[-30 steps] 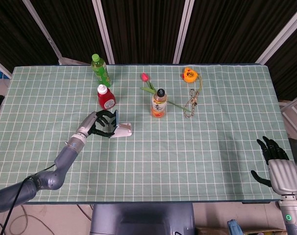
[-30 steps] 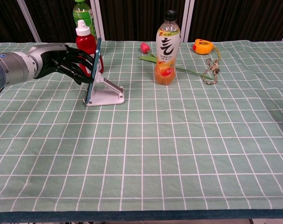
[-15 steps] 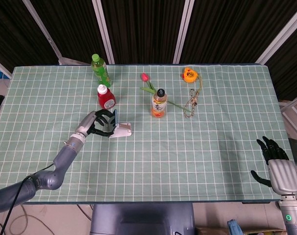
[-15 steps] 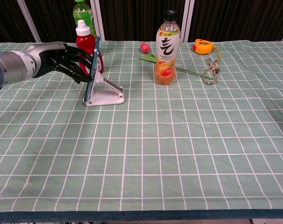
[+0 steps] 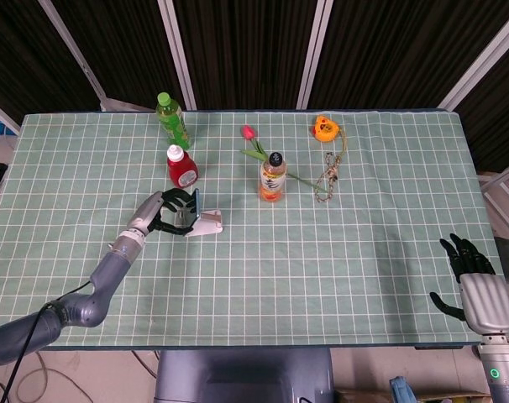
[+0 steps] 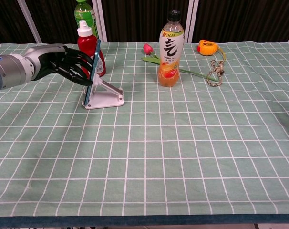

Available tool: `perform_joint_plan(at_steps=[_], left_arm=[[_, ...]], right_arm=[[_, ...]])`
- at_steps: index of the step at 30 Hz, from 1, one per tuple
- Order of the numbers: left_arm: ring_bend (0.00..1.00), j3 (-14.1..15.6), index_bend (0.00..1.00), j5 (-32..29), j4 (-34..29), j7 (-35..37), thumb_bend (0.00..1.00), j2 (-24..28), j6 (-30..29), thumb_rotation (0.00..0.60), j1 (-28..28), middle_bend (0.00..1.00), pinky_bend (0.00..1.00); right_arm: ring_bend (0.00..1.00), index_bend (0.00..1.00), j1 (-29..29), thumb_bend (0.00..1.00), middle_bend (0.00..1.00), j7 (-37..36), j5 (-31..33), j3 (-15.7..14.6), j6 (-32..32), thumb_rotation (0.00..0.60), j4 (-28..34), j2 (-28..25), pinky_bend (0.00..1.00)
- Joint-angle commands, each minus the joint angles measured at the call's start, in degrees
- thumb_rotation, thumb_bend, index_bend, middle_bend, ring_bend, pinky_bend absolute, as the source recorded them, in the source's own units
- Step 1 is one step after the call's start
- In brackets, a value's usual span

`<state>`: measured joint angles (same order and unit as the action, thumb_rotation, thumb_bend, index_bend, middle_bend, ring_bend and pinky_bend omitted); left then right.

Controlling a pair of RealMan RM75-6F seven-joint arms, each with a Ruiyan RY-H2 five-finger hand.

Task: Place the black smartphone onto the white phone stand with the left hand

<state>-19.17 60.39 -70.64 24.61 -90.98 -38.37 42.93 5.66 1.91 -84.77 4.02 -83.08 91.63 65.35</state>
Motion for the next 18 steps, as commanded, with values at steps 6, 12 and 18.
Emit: perform_joint_plan(at_steps=[6,12,18], left_arm=[[0.17,0.5,0.37,0.1,-0.6,-0.3,0.27,0.5,0.0,0.6,-0.2,0.34,0.23],[0.1,0.6,0.3,0.1,-1.2,-0.5,0.27,1.2,-0.4,0.6,-0.5,0.23,0.18],[0.05,0.8,0.21,-0.2,-1.7,-0.8,0.26,1.8,-0.3,0.6,-0.7,0.16,0.14]], right_arm=[[0.0,0.11,0.0,0.32,0.02,-0.1,-0.1,0.0,0.0,0.6,0.0,0.0,0.19],[0.0,0.11,0.0,0.32,0.02,-0.3,-0.2,0.0,-0.1,0.6,-0.1,0.0,0.19],[0.0,0.11,0.0,0.32,0.02,-0.4,-0.2,-0.1,-0.1,0.6,-0.1,0.0,0.19]])
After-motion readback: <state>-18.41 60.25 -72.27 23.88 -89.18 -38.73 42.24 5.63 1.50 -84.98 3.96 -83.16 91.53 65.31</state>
